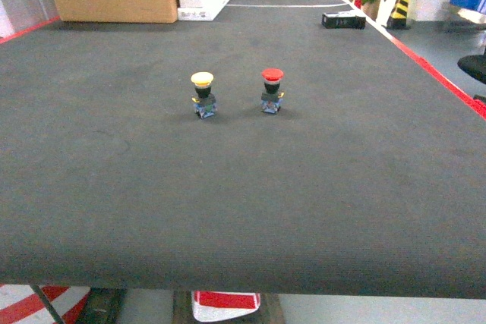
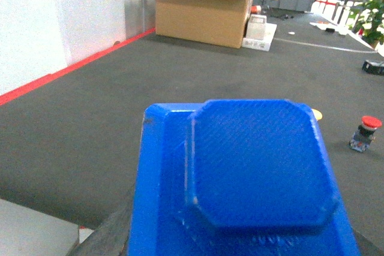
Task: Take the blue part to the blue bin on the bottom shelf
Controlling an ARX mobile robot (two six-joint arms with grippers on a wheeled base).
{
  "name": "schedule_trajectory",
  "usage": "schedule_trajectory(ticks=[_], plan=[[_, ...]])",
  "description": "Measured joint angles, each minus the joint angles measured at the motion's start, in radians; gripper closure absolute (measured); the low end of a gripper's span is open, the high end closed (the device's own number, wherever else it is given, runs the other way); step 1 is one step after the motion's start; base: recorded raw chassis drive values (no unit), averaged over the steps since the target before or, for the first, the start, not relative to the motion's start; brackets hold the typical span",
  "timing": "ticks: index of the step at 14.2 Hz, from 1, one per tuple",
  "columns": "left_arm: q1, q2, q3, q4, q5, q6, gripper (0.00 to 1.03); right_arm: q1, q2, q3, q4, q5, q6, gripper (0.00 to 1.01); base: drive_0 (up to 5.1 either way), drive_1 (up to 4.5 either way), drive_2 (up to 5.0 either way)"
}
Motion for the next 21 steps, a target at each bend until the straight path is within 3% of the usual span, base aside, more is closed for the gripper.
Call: schedule_trajectory(ticks=[21], plan=[[-0.001, 0.005, -0.001, -0.006, 0.000, 0.000, 0.59, 0.000, 0.000, 0.000, -0.002, 0.000, 0.000, 0.03, -1.6, -1.62, -1.6]])
